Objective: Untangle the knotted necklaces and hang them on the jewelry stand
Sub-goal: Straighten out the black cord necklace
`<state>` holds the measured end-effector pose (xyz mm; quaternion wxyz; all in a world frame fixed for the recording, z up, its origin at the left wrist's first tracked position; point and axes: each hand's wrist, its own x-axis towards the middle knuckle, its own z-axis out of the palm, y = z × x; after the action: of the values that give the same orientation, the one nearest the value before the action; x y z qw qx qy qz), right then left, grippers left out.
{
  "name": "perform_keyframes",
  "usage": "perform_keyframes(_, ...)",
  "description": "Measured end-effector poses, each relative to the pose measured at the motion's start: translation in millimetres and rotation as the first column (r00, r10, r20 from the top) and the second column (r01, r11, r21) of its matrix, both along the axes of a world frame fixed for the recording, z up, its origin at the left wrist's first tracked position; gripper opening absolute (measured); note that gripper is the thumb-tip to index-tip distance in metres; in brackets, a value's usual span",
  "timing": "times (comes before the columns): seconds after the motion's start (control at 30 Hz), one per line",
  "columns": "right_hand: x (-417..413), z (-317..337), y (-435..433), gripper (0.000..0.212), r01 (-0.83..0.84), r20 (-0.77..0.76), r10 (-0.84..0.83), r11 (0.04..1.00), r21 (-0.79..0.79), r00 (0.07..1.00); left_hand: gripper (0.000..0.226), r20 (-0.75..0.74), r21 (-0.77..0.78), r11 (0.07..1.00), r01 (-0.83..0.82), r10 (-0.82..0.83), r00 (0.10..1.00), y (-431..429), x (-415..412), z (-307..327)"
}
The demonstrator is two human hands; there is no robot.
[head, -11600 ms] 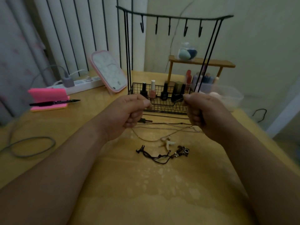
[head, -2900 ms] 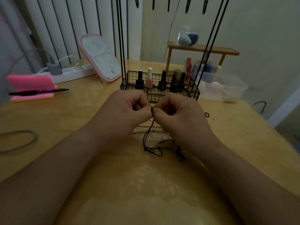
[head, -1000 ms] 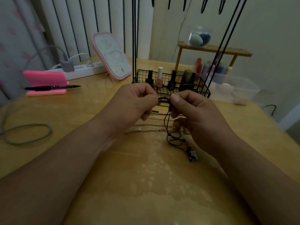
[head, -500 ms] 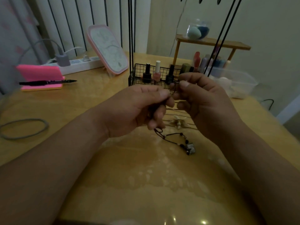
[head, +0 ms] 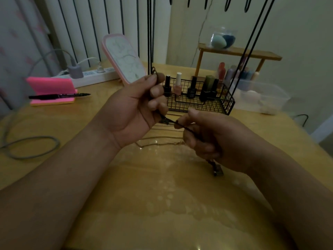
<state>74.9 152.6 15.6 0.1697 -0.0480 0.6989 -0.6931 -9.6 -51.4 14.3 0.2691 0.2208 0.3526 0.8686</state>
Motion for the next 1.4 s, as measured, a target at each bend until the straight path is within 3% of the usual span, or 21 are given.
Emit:
perform_keyframes(0.2,2,4,12,0.024,-0.084,-0.11,0.095,0.991,0.105,0.989,0.014,0.052,0.049,0.998,-0.034,0.031,0.998,-2,-2,1)
perform_keyframes(0.43,3,6,23,0.011,-0.219,-0.138,0.232,0.97,0.105,0.963,0.023,0.103,0.075,0.994,-0.083,0.075,0.992,-9,-5,2)
perform_keyframes(0.6,5,9,28,0.022,-0.35,-0.146,0.36,0.933,0.088,0.922,0.022,0.038,0.054,0.999,0.002,-0.004,0.999,-13,-3,1)
perform_keyframes(0.73,9,14,32,0.025,-0.274,-0.209,0.301,0.95,0.147,0.931,0.026,-0.16,-0.213,0.977,0.019,-0.054,0.986,-18,0,3)
perform_keyframes(0.83,9,16,32,0.023,-0.177,-0.275,0.201,0.978,0.108,0.94,0.022,-0.375,-0.465,0.885,-0.028,-0.168,0.912,-10,9,1)
perform_keyframes(0.93,9,17,33,0.023,-0.108,-0.314,0.131,0.99,0.092,0.94,0.014,-0.46,-0.592,0.805,-0.044,-0.293,0.838,-4,16,-4)
perform_keyframes(1.07,10,19,37,0.032,-0.032,-0.308,0.066,0.993,0.115,0.949,0.013,-0.502,-0.569,0.818,-0.09,-0.259,0.825,-5,16,-6)
perform_keyframes(1.27,11,18,33,0.019,-0.05,-0.323,0.118,0.976,0.212,0.939,0.02,-0.465,-0.517,0.854,-0.057,-0.224,0.856,-3,16,-6)
perform_keyframes(1.4,10,17,32,0.028,0.006,-0.322,0.073,0.972,0.236,0.944,0.019,-0.49,-0.525,0.846,-0.092,-0.212,0.845,-2,15,-6)
